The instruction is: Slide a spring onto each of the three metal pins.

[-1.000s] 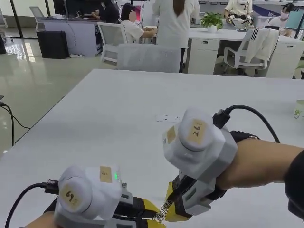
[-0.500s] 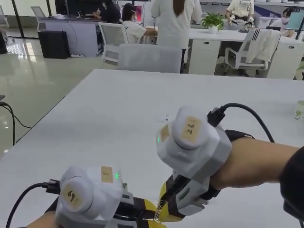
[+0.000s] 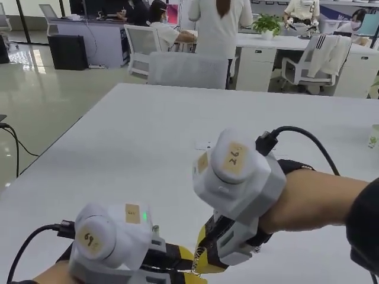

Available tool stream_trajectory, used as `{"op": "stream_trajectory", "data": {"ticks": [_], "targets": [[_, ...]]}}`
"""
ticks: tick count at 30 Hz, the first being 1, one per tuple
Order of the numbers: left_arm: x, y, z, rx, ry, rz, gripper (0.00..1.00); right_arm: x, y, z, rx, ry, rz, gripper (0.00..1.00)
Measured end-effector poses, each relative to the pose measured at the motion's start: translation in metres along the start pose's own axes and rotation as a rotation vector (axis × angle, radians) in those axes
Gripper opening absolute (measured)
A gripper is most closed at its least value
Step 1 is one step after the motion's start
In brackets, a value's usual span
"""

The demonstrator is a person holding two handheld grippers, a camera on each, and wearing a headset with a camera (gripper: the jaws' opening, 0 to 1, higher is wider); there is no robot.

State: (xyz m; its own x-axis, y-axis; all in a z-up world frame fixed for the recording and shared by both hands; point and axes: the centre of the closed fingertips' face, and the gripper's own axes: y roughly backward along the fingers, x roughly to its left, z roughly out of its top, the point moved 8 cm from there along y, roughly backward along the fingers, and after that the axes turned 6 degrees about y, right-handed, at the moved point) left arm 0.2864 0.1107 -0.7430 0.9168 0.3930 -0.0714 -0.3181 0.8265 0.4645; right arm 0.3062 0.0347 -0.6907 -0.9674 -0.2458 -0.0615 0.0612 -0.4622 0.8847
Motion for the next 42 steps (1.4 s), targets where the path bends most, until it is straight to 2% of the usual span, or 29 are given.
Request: {"op": "stream_trajectory", "data": {"ticks": [8, 18, 32, 38, 42], "targets": [[0.005, 0.004, -0.001, -0.008, 0.033, 0.016, 0.15, -0.003, 0.001, -0.005, 0.018, -0.006, -0.011, 0.08], [0.012, 0.021, -0.004, -0.034, 0.079, 0.061, 0.25, -0.008, 0.005, -0.015, 0.04, -0.027, -0.027, 0.08], [0.014, 0.048, -0.02, -0.077, 0.141, 0.145, 0.37, -0.014, 0.011, -0.025, 0.058, -0.046, -0.048, 0.08], [0.016, 0.061, -0.028, -0.102, 0.185, 0.2, 0.41, -0.021, 0.017, -0.032, 0.06, -0.064, -0.064, 0.08], [0.015, 0.066, -0.031, -0.112, 0.198, 0.218, 0.43, -0.025, 0.019, -0.034, 0.063, -0.069, -0.072, 0.08]]}}
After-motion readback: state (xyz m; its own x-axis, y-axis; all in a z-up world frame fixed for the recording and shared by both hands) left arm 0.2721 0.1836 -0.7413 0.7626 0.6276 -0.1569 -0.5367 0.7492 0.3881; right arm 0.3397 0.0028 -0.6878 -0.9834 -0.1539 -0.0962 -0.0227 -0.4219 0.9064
